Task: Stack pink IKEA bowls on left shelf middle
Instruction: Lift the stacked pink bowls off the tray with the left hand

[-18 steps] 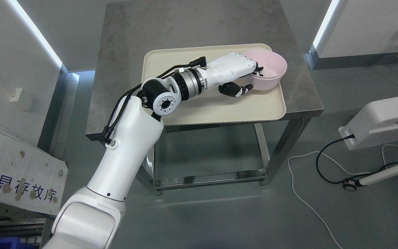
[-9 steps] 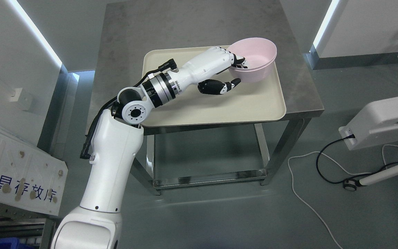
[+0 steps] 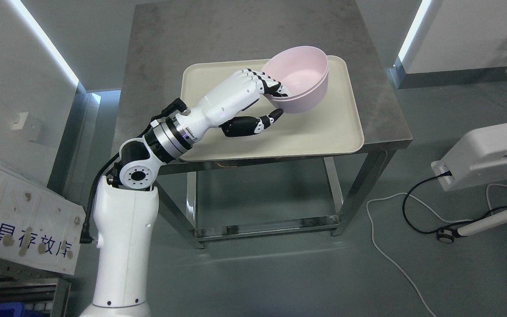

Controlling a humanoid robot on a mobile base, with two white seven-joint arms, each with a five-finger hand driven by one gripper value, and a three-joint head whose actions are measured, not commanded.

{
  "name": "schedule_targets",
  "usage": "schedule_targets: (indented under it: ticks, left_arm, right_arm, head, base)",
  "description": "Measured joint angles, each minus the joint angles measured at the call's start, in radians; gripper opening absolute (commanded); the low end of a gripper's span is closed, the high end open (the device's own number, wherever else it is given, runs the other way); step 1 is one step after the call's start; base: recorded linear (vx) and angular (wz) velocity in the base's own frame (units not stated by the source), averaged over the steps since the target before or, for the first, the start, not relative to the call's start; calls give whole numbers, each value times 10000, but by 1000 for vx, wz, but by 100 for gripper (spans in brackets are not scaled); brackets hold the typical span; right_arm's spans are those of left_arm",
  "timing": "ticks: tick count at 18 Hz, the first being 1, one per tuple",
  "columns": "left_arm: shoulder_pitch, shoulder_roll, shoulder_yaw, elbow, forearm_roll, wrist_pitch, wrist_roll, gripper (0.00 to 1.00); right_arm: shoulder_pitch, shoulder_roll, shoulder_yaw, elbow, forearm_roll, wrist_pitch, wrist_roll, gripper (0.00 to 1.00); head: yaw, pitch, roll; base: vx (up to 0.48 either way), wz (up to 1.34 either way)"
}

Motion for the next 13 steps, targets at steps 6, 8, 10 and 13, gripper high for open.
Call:
schedule_targets:
  ticks: [6,8,10,13]
  left_arm:
    - [773,0,655,-968,283,-266,-131,3]
    - [1011,0,794,-1167,366,-269,-137,4]
    - [1237,0,904,-1331,427,-274,-137,4]
    - [1504,0,1060,-1603,569,-274,-139,4]
  right_arm:
    - [0,0,0,0,0,0,0,100]
    - [3,0,0,0,0,0,0,100]
    - [4,0,0,0,0,0,0,100]
    - [4,0,0,0,0,1,0,100]
  head:
    - [0,0,0]
    - [0,0,0]
    - [0,0,0]
    - [0,0,0]
  base:
    - [-37,-3]
    - [-130,-29]
    - [-200,-20]
    - [-237,-1]
